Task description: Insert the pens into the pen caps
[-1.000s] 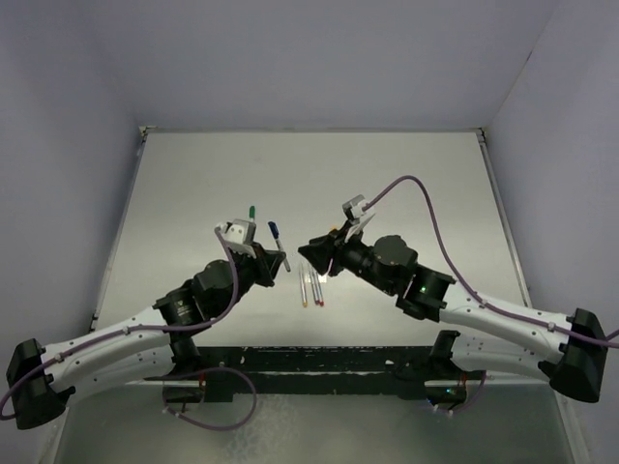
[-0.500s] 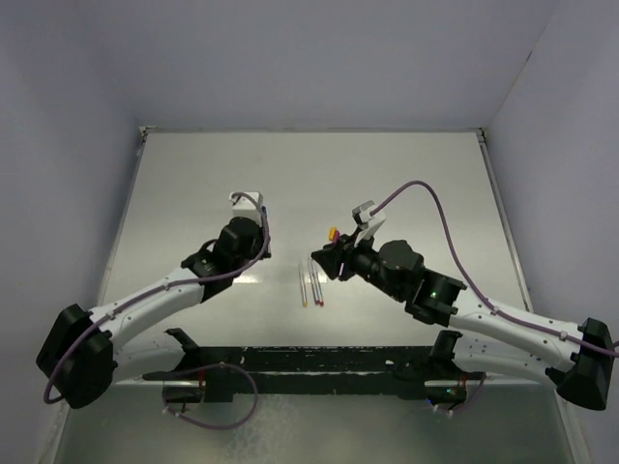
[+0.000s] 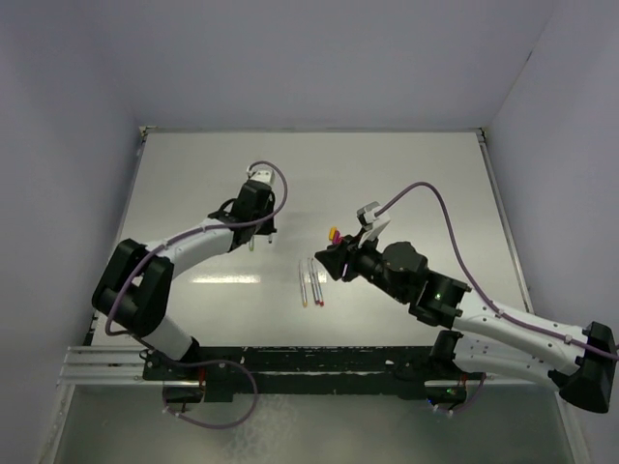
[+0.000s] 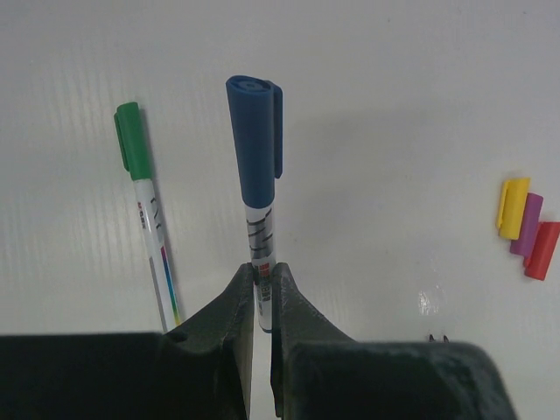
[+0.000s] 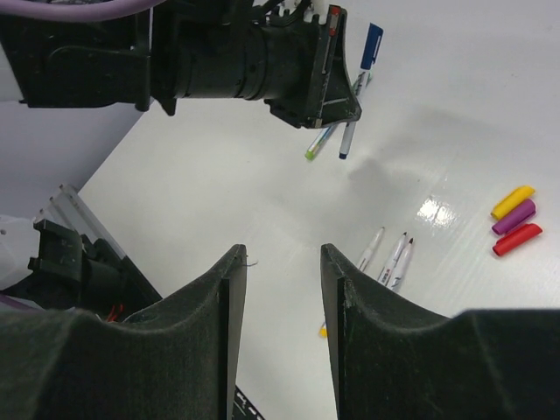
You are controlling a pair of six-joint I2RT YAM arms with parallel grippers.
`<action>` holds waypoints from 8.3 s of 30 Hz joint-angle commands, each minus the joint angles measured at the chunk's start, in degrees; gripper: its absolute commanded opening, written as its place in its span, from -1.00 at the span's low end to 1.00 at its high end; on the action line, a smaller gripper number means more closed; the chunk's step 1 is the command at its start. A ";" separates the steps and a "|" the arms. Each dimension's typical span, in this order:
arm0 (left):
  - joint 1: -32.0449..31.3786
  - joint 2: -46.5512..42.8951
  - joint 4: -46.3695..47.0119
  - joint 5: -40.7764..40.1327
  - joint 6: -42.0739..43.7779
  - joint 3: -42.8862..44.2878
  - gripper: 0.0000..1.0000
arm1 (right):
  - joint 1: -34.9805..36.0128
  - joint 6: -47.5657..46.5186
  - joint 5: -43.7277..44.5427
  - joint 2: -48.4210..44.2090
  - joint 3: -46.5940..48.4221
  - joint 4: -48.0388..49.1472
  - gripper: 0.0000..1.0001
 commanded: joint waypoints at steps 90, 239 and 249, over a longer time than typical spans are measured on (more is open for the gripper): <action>1.57 -44.00 -13.19 15.41 -6.05 -19.51 -0.24 | 2.61 4.63 5.74 49.86 23.24 -14.42 -0.28; -16.93 -32.90 4.86 11.82 -10.00 -21.70 -1.00 | -15.64 6.14 7.69 35.33 25.78 -19.33 -0.30; -16.86 -34.20 2.05 11.42 -7.98 -22.10 -1.00 | -17.37 5.51 7.06 48.40 33.09 -21.59 -0.44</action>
